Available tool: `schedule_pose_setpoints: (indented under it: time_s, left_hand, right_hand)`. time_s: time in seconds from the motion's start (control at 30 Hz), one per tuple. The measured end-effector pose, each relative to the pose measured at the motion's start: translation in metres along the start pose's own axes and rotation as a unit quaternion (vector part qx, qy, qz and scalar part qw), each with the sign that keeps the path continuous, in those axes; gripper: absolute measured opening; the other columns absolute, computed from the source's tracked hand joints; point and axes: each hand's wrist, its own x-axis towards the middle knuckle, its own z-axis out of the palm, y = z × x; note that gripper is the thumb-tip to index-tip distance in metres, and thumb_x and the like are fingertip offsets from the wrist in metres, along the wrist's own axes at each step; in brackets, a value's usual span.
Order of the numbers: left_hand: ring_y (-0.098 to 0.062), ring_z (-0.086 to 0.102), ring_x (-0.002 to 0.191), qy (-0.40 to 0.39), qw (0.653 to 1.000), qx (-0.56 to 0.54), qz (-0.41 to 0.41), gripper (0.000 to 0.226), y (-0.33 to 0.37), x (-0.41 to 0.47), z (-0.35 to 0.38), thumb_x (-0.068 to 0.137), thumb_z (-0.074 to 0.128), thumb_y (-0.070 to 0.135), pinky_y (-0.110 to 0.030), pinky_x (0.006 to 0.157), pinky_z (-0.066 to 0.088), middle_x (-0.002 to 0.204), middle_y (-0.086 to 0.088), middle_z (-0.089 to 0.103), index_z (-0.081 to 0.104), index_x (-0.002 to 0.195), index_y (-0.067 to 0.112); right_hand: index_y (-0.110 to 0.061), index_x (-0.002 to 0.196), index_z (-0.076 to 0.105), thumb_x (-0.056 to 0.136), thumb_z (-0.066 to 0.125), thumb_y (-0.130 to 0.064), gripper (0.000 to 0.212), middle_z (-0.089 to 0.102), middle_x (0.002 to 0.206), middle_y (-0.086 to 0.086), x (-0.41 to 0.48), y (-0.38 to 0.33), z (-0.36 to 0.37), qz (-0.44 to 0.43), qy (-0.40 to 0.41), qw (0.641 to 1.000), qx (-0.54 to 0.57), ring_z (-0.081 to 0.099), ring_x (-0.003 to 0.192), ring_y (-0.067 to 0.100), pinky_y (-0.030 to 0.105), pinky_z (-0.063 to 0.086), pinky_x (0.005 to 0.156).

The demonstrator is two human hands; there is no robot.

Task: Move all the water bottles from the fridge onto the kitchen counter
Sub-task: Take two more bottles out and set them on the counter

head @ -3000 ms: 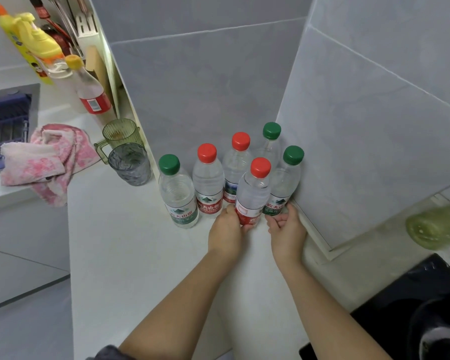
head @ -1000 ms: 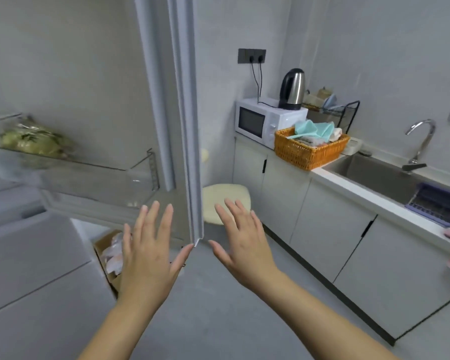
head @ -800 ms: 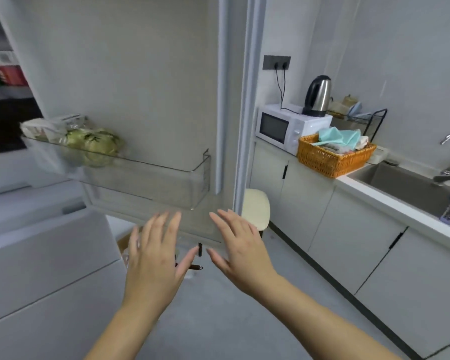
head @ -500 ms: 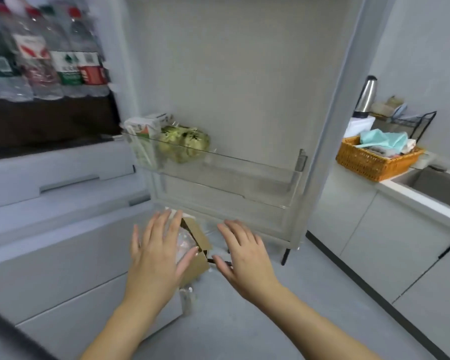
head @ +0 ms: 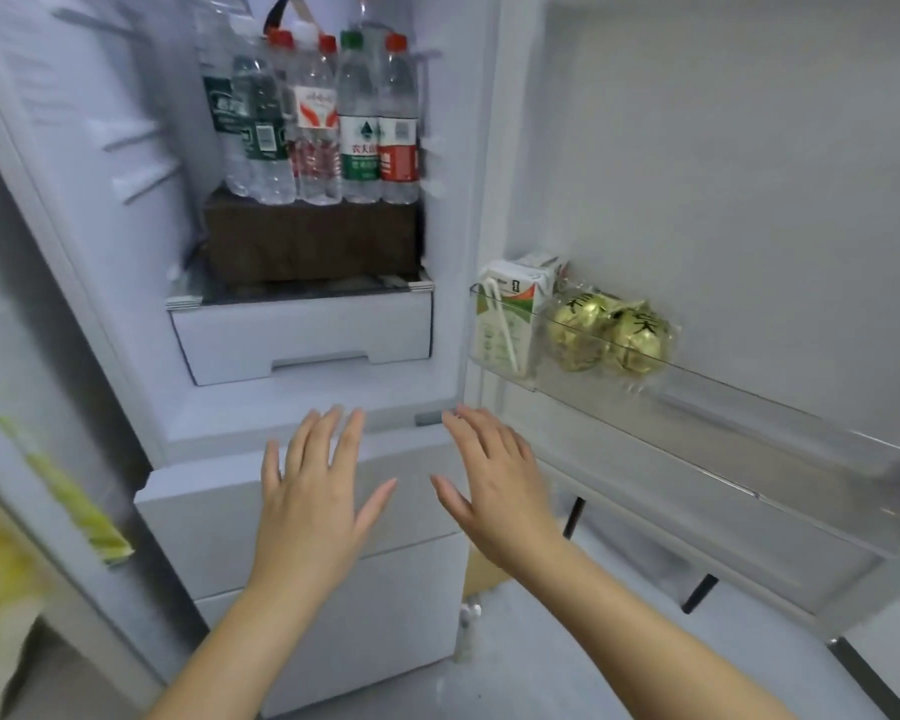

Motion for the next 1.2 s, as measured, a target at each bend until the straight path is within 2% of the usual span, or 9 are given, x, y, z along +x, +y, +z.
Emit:
schedule_pose_setpoints:
  time_s: [0.23,0.33,0.43,0.53,0.6,0.7,0.87,0.97,1.2]
  left_hand:
    - [-0.031,0.036,0.138,0.037,0.998,0.036,-0.047,0.073,-0.043,0.062,0.016,0.093,0.034,0.063,-0.058,0.112,0.028,0.145,-0.012,0.045,0.038,0.145,0.013]
    - [-0.032,0.037,0.138,0.068,0.994,0.041,-0.072,0.072,-0.063,0.091,0.011,0.089,0.037,0.059,-0.058,0.111,0.028,0.146,-0.012,0.044,0.039,0.145,0.013]
    - [-0.034,0.040,0.135,0.098,0.991,0.049,-0.083,0.071,-0.089,0.127,0.005,0.088,0.046,0.056,-0.060,0.110,0.029,0.144,-0.014,0.046,0.041,0.144,0.012]
    - [-0.034,0.039,0.136,0.120,0.988,0.061,-0.080,0.071,-0.119,0.168,0.002,0.086,0.060,0.049,-0.059,0.108,0.030,0.143,-0.014,0.046,0.041,0.144,0.012]
    - [-0.035,0.040,0.135,0.127,0.987,0.065,-0.076,0.071,-0.138,0.197,0.002,0.086,0.061,0.048,-0.059,0.106,0.033,0.142,-0.015,0.047,0.042,0.144,0.011]
    - [-0.035,0.041,0.134,0.128,0.987,0.060,-0.071,0.069,-0.160,0.241,0.002,0.087,0.061,0.047,-0.060,0.105,0.034,0.141,-0.016,0.049,0.045,0.142,0.009]
    - [-0.029,0.034,0.139,0.130,0.989,0.042,-0.060,0.069,-0.186,0.307,0.003,0.090,0.057,0.049,-0.057,0.112,0.026,0.146,-0.010,0.043,0.038,0.146,0.013]
    - [-0.026,0.031,0.139,0.143,0.988,0.031,-0.054,0.069,-0.193,0.338,0.003,0.091,0.053,0.051,-0.056,0.114,0.024,0.146,-0.006,0.041,0.033,0.147,0.017]
    - [-0.026,0.034,0.138,0.166,0.982,-0.051,-0.074,0.075,-0.198,0.391,-0.003,0.091,0.053,0.053,-0.052,0.114,0.026,0.149,-0.007,0.039,0.025,0.149,0.016]
  right_hand:
    - [-0.016,0.142,0.042,0.092,0.042,-0.047,0.059,0.048,0.144,0.006,0.088,-0.011,0.039,-0.031,0.018,0.998,0.052,0.045,0.134,0.026,0.045,0.043,0.105]
    - [-0.017,0.144,0.040,0.095,0.039,-0.049,0.059,0.046,0.146,0.006,0.128,-0.025,0.053,-0.033,0.021,0.996,0.079,0.043,0.135,0.026,0.045,0.040,0.107]
    - [-0.019,0.148,0.036,0.095,0.038,-0.049,0.061,0.039,0.152,0.004,0.170,-0.041,0.065,-0.011,0.015,0.995,0.097,0.036,0.140,0.024,0.044,0.034,0.112]
    - [-0.019,0.150,0.033,0.097,0.047,-0.043,0.060,0.035,0.155,0.004,0.213,-0.048,0.074,0.009,0.031,0.994,0.107,0.029,0.144,0.023,0.041,0.027,0.115]
    - [-0.020,0.153,0.028,0.099,0.048,-0.041,0.061,0.028,0.159,0.003,0.243,-0.050,0.080,0.025,0.025,0.994,0.101,0.020,0.148,0.021,0.039,0.021,0.117]
    - [-0.021,0.154,0.024,0.100,0.046,-0.041,0.062,0.023,0.161,0.002,0.287,-0.054,0.089,0.058,0.029,0.993,0.098,0.014,0.150,0.020,0.043,0.019,0.119]
    - [-0.020,0.154,0.023,0.100,0.046,-0.040,0.062,0.021,0.162,0.000,0.350,-0.056,0.101,0.087,0.034,0.993,0.073,0.009,0.151,0.019,0.048,0.016,0.120]
    - [-0.021,0.154,0.023,0.099,0.047,-0.039,0.062,0.022,0.162,-0.001,0.376,-0.052,0.105,0.095,0.036,0.994,0.047,0.009,0.151,0.017,0.049,0.015,0.120]
    - [-0.019,0.152,0.029,0.097,0.051,-0.034,0.060,0.032,0.157,-0.001,0.399,-0.039,0.114,0.091,0.021,0.996,0.000,0.024,0.146,0.015,0.045,0.021,0.119]
